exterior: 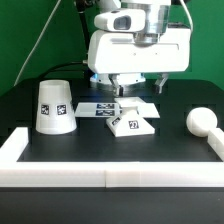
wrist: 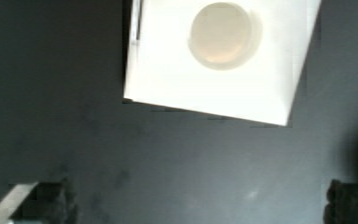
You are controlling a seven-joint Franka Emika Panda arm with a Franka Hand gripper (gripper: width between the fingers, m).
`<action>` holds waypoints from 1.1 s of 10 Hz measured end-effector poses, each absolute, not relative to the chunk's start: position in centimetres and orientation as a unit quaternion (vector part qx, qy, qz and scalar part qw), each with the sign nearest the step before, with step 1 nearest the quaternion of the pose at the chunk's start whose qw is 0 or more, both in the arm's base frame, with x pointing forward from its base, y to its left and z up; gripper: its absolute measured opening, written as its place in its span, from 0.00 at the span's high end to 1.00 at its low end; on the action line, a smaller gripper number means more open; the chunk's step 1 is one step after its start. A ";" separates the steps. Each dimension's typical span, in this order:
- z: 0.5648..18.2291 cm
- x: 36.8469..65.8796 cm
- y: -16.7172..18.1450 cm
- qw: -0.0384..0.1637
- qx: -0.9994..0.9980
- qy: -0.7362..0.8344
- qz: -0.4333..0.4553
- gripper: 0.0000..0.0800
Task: Assemble lamp
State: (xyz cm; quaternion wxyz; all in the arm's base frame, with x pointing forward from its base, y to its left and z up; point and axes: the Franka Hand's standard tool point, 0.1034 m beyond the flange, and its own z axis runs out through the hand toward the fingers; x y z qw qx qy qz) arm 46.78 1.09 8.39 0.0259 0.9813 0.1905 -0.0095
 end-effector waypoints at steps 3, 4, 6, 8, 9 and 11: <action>7.5 44.7 0.3 0.018 0.991 0.130 -0.037 0.13; 7.2 44.0 0.2 0.015 0.991 0.124 -0.048 0.13; 6.8 43.5 0.1 0.014 0.990 0.131 -0.049 0.13; 6.4 43.1 0.1 0.013 0.990 0.134 -0.044 0.13; 6.1 43.0 0.1 0.014 0.990 0.135 -0.039 0.13; 5.3 42.9 0.1 0.015 0.990 0.138 -0.029 0.13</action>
Offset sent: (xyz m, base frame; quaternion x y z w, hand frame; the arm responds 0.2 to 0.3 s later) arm -0.0353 -0.0069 -0.0104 0.0340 -0.0662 0.0715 0.9947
